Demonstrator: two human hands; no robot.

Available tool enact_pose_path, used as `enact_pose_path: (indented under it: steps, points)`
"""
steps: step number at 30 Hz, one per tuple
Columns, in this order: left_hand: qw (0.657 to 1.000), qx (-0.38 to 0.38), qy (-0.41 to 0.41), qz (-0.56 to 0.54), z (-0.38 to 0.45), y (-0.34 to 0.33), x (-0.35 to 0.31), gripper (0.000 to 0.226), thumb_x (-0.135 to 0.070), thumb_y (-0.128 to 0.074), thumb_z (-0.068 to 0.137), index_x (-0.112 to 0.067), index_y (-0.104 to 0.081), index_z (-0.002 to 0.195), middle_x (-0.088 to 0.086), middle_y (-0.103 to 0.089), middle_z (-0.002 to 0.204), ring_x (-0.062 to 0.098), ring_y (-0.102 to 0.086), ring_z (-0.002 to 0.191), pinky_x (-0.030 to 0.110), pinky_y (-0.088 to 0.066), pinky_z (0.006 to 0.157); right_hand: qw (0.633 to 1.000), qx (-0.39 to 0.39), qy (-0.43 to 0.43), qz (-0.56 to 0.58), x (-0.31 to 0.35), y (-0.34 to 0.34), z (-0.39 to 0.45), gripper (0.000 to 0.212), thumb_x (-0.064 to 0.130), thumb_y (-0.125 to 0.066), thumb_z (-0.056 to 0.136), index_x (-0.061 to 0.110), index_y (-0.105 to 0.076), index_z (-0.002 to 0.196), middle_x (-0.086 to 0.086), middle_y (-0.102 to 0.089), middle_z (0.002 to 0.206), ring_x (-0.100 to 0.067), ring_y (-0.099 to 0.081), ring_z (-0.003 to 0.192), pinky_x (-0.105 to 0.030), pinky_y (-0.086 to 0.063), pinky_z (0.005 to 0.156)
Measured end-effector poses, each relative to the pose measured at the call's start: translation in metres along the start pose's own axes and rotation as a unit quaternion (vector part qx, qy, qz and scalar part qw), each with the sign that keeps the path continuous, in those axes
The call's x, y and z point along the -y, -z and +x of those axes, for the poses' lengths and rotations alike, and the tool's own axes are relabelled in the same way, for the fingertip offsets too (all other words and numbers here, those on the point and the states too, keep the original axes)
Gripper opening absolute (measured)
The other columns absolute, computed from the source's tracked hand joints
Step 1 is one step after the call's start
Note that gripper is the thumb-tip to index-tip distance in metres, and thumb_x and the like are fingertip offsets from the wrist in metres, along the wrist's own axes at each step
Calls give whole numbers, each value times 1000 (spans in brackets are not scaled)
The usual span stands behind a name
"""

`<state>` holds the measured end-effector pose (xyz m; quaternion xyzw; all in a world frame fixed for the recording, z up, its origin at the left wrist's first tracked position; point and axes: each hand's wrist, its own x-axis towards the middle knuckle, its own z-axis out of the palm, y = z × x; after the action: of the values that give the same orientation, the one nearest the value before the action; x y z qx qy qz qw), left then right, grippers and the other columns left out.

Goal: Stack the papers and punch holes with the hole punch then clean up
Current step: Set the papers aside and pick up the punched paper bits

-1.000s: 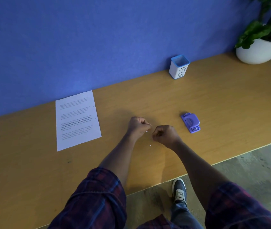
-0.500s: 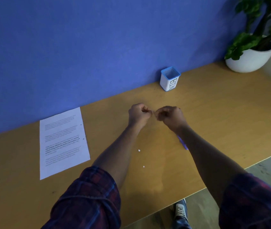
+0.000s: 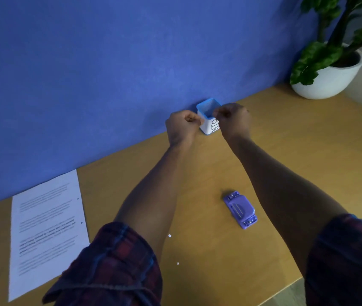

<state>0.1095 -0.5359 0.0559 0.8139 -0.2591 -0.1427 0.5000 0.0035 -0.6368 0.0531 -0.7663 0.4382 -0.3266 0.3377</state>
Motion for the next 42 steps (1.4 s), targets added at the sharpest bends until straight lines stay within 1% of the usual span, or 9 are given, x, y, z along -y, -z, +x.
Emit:
enact_pose_path:
  steps: [12,16,20,22,24,27,35,38,42]
  points:
    - [999,-22,3,47,49,-48,-11,3,-18,-81,79,-18,-82,81,-5,-79,85,11,-74,79,26,-60,69,1000,-3,9,-14,-12,-18,36,18,7,-65,85,10,-80,94,-6,-78,96,-14,-66,81,-1,-33,55]
    - [995,-10,2,96,57,-56,-13,9,-18,-78,81,-11,-83,86,4,-79,84,17,-75,80,32,-61,68,999,1,32,-41,-17,-22,35,22,6,-61,89,10,-80,100,-11,-76,98,-25,-69,86,-14,-32,61]
    - [990,5,1,141,61,-58,-15,15,-9,-65,85,-5,-79,84,7,-73,76,17,-70,73,26,-46,54,996,8,38,-77,-15,-20,35,20,-4,-52,81,2,-70,76,-10,-57,69,-28,-53,66,-25,-29,56]
    - [989,1,0,147,61,-58,-17,15,-6,-61,85,-3,-77,83,8,-70,76,16,-67,73,30,-49,58,996,7,37,-81,-12,-18,35,17,-5,-49,76,4,-57,65,-5,-44,61,-22,-39,59,-27,-26,54]
    - [989,-7,-8,147,61,-56,-18,16,-4,-61,85,-5,-77,85,6,-71,79,10,-68,80,29,-53,63,997,7,40,-64,-12,-17,36,20,-4,-52,80,7,-62,67,-5,-54,63,-20,-46,59,-29,-35,53]
    - [989,-17,-26,142,58,-54,-20,15,-5,-66,87,-11,-79,89,-1,-78,89,14,-72,83,30,-61,70,998,9,42,-35,-11,-14,36,22,-1,-55,85,5,-76,87,-7,-74,87,-21,-66,77,-31,-53,66]
    - [990,1,-57,128,33,-38,-23,10,-15,-68,92,-9,-74,87,2,-77,90,18,-71,86,30,-56,71,997,-5,68,-24,-12,-3,15,9,6,-67,87,6,-75,88,-8,-75,90,-21,-67,80,-21,-42,65]
    - [989,-7,-61,136,12,-24,-21,24,-30,-71,92,-7,-69,84,4,-73,86,21,-68,81,33,-53,68,997,-14,77,3,-10,0,-11,8,6,-66,87,3,-74,87,-11,-74,88,-25,-67,78,-29,-49,68]
    - [979,0,-82,184,-30,-1,-1,18,-21,-60,97,-7,-65,86,10,-69,92,28,-65,86,38,-49,71,997,8,80,8,-14,-2,-71,5,9,-73,81,5,-76,80,-11,-75,84,-27,-70,76,-35,-53,69]
